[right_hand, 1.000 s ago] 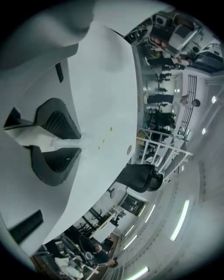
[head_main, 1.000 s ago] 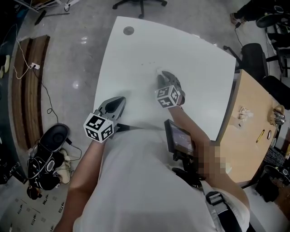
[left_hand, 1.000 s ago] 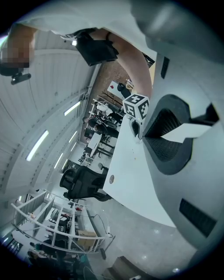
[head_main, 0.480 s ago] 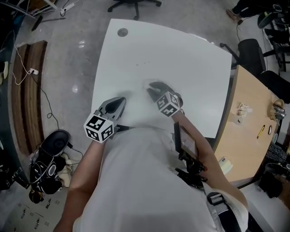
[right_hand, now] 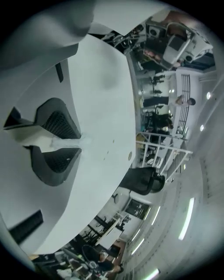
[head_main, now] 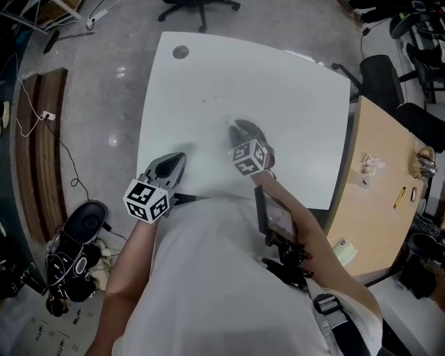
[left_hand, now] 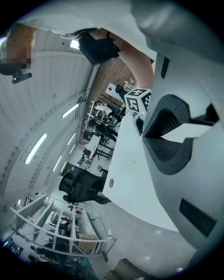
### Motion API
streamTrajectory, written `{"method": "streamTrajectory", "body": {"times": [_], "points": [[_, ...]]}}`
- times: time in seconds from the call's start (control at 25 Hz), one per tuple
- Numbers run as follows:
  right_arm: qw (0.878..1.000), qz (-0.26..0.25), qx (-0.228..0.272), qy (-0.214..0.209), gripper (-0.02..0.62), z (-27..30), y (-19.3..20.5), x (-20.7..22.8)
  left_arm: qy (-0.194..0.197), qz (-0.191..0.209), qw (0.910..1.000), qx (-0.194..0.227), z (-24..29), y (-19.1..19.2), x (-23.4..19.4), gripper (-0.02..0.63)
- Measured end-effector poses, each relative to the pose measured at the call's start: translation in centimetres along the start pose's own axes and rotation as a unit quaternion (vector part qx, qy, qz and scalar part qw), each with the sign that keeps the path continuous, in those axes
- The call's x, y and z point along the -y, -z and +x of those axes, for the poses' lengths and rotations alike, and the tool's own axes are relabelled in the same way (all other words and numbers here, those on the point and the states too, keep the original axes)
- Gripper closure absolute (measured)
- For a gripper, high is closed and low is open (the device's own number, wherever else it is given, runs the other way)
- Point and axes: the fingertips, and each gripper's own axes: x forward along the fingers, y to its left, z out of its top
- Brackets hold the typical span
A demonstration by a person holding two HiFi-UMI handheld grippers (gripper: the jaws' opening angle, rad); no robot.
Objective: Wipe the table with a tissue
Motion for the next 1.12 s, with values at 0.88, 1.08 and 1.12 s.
{"method": "streamTrajectory", "body": {"times": [0.88,1.08,1.12], "points": [[0.990,0.115,0.062,-0.050,0.534,3.8,-3.9,7.4,-0.023,-0.023,0.9994,0.013,-1.3,0.5,-0.9,0.600],[0.996,0.070,0.047,-0.038,0.534,6.7,-6.2,7.7,-0.041,-0.038,0.9982,0.019,-3.2,1.1,-3.1,0.600],[0.996,0.066,0.043,-0.031,0.534,7.0,-6.4,8.2,-0.044,-0.040,0.9980,0.020,-3.4,1.2,-3.2,0.600]]}}
